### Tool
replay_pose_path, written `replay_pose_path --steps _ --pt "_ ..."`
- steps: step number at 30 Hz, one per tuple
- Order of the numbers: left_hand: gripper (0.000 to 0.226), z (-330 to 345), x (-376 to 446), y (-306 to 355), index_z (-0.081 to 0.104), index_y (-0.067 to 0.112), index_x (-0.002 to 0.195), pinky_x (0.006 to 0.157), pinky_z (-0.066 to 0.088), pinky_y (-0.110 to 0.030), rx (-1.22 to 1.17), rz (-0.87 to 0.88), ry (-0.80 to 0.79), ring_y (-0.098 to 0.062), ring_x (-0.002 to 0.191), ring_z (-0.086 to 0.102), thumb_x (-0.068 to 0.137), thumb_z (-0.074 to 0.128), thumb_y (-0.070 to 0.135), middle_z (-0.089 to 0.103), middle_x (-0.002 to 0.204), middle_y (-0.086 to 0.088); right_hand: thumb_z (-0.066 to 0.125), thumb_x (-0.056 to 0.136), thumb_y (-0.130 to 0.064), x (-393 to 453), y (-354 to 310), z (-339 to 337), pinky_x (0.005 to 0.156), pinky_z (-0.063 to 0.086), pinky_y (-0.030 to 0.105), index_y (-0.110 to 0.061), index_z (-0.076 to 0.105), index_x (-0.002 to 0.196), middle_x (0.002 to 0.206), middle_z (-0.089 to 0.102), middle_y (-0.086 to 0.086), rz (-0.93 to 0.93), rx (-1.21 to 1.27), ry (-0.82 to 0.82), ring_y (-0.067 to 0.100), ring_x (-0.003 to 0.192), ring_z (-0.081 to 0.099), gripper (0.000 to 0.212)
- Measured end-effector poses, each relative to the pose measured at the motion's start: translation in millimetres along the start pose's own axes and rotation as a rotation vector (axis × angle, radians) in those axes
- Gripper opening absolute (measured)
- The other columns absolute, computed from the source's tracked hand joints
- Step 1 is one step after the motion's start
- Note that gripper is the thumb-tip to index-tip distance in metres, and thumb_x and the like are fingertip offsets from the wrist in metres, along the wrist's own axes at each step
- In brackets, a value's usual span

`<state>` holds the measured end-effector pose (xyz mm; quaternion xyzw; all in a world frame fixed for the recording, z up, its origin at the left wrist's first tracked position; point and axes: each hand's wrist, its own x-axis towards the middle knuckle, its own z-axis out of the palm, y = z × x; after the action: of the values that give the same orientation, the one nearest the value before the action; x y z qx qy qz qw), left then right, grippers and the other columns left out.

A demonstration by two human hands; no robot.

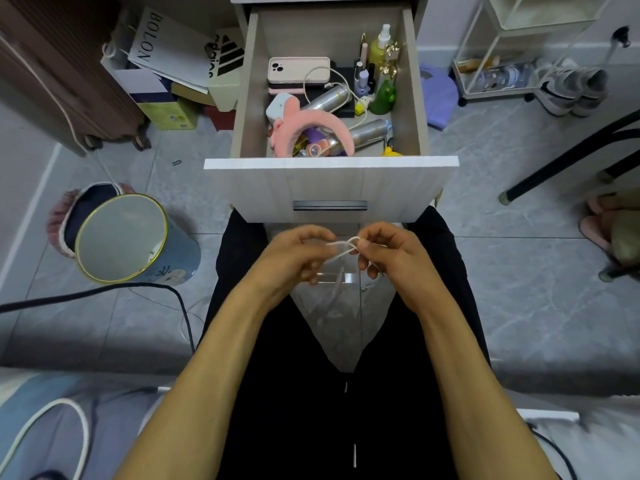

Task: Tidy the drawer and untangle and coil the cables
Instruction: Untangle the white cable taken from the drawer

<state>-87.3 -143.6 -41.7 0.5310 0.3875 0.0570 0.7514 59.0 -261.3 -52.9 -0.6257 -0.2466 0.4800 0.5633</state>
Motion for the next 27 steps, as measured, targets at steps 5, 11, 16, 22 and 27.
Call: replay_pose_path --steps 5,11,16,22,27 --pt "0.009 -5 2 6 0.077 0.018 0.087 0.051 0.044 -0.022 0.110 0.043 0.235 -0.009 0.050 0.047 0.089 0.068 0.019 0.061 0.062 0.002 0.058 0.093 -0.003 -1 6 1 0.057 0.049 0.024 -0.003 0.064 0.089 0.077 0.070 0.004 0.045 -0.019 0.014 0.017 0.067 0.060 0.007" --pt "0.019 -6 4 -7 0.071 0.012 0.083 0.049 0.044 -0.027 -0.082 -0.036 0.261 -0.013 0.035 0.034 0.092 0.060 0.025 0.050 0.051 -0.004 0.057 0.094 -0.005 -2 5 -3 0.055 0.049 0.024 -0.003 0.064 0.091 0.082 0.070 0.008 0.056 -0.015 0.027 0.019 0.065 0.061 0.008" --pt "0.023 -10 7 -12 0.072 0.012 0.083 0.048 0.044 -0.024 -0.019 0.005 0.368 -0.011 0.040 0.039 0.096 0.059 0.027 0.046 0.049 0.000 0.056 0.095 -0.006 -2 7 -3 0.052 0.046 0.024 -0.004 0.063 0.091 0.082 0.071 0.005 0.074 -0.019 0.015 0.017 0.059 0.057 0.008" --pt "0.026 -17 12 -21 0.063 0.027 0.120 0.087 0.045 -0.022 0.730 0.151 0.305 -0.006 0.098 0.057 0.094 0.061 0.026 0.062 0.114 0.011 0.057 0.094 -0.005 -1 9 -4 0.049 0.040 0.023 -0.009 0.063 0.084 0.080 0.068 0.012 0.077 -0.041 0.017 0.013 0.053 0.050 0.013" --pt "0.029 -1 15 -1 0.064 0.034 0.124 0.096 0.039 -0.015 0.831 0.306 -0.059 0.005 0.108 0.054 0.096 0.060 0.027 0.061 0.115 0.024 0.057 0.094 -0.006 -1 10 1 0.051 0.039 0.024 -0.007 0.063 0.088 0.076 0.061 0.013 0.074 -0.047 -0.036 0.014 0.056 0.051 0.009"
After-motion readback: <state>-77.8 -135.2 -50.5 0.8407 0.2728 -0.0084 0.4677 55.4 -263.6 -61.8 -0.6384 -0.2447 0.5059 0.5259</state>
